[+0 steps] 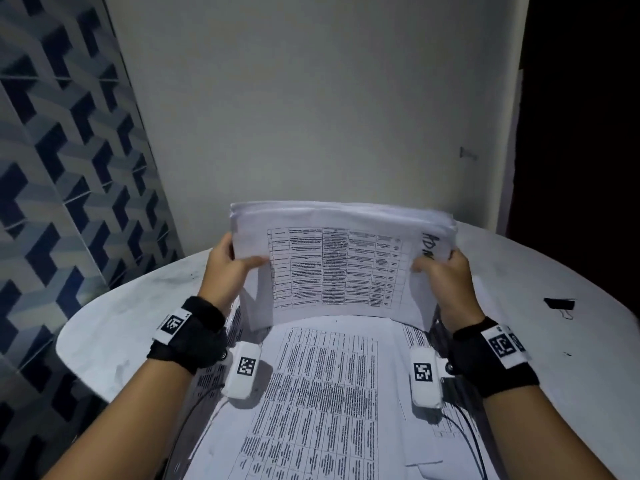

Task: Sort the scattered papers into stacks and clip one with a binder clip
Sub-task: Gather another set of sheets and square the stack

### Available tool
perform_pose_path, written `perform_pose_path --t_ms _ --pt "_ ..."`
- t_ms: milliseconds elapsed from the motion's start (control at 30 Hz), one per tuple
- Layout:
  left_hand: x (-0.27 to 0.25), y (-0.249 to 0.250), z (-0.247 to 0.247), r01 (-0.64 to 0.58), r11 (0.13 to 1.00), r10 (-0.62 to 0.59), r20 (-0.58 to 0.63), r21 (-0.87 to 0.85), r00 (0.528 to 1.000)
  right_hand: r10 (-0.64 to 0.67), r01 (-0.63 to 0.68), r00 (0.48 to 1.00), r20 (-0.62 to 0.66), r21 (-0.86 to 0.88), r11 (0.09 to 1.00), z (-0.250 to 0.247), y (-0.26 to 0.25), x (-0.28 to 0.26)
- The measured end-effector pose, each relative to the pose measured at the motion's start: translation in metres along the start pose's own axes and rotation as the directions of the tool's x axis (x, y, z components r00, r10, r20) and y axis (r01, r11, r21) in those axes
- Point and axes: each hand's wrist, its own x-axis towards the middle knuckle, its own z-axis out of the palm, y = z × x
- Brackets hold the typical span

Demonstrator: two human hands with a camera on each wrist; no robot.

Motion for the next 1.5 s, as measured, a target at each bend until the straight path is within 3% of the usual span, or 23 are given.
perform_pose_path --t_ms 67,300,467,667,833,933,1000,1067,1133,1233,1366,1466,1500 --pt "-0.004 -0.005 0.002 0.018 1.0 -0.018 0.008 -0.007 1.0 0.024 -0.024 1.0 0.015 -0.021 0.999 0.0 0.005 -0.001" --pt "-0.004 0.019 0.02 -0.121 0.99 0.12 -0.02 -0.077 0.993 -0.178 0.176 0.983 -0.049 -0.041 0.984 0.006 -0.019 -0.001" --pt "-0.008 -0.018 0.01 0.07 0.995 -0.07 0.008 -0.067 0.998 0.064 -0.062 0.997 -0.049 0.047 0.997 -0.004 0.016 -0.005" --pt "-0.012 -0.026 0.014 0.117 0.991 -0.113 0.06 -0.07 0.992 0.077 -0.081 0.997 0.03 0.136 0.987 -0.006 0.017 -0.014" --pt "-0.008 -0.021 0.012 0.084 0.994 -0.084 0.001 -0.063 0.996 0.048 -0.045 0.999 -0.024 0.108 0.993 -0.007 0.015 -0.01" --pt "-0.01 -0.003 0.012 -0.082 0.996 0.084 -0.111 0.025 0.99 0.016 -0.011 0.999 -0.046 0.093 0.996 -0.011 0.01 -0.003" --pt "-0.013 0.015 0.014 -0.284 0.946 0.306 -0.143 0.154 0.941 0.008 -0.006 1.0 -0.03 0.08 0.997 -0.01 0.008 -0.002" --pt "-0.014 0.032 0.016 -0.452 0.827 0.495 -0.052 0.336 0.867 -0.005 0.006 1.0 -0.019 0.079 0.997 -0.007 0.005 -0.004" --pt "-0.014 0.041 0.017 -0.505 0.673 0.543 0.103 0.54 0.834 -0.001 0.003 1.0 -0.023 0.081 0.997 -0.005 0.007 -0.005" --pt "-0.014 0.042 0.016 -0.494 0.506 0.506 0.221 0.707 0.834 -0.009 0.012 1.0 -0.025 0.098 0.995 -0.005 0.012 -0.004" --pt "-0.015 0.038 0.017 -0.461 0.526 0.46 0.217 0.715 0.861 -0.013 0.016 0.999 -0.031 0.097 0.995 -0.004 0.012 -0.003" --pt "-0.015 0.036 0.017 -0.492 0.512 0.506 0.217 0.704 0.835 -0.012 0.015 1.0 -0.028 0.119 0.993 -0.005 0.012 -0.004" --pt "-0.015 0.034 0.016 -0.498 0.543 0.516 0.199 0.676 0.833 -0.008 0.011 1.0 -0.027 0.125 0.992 -0.006 0.014 -0.003"
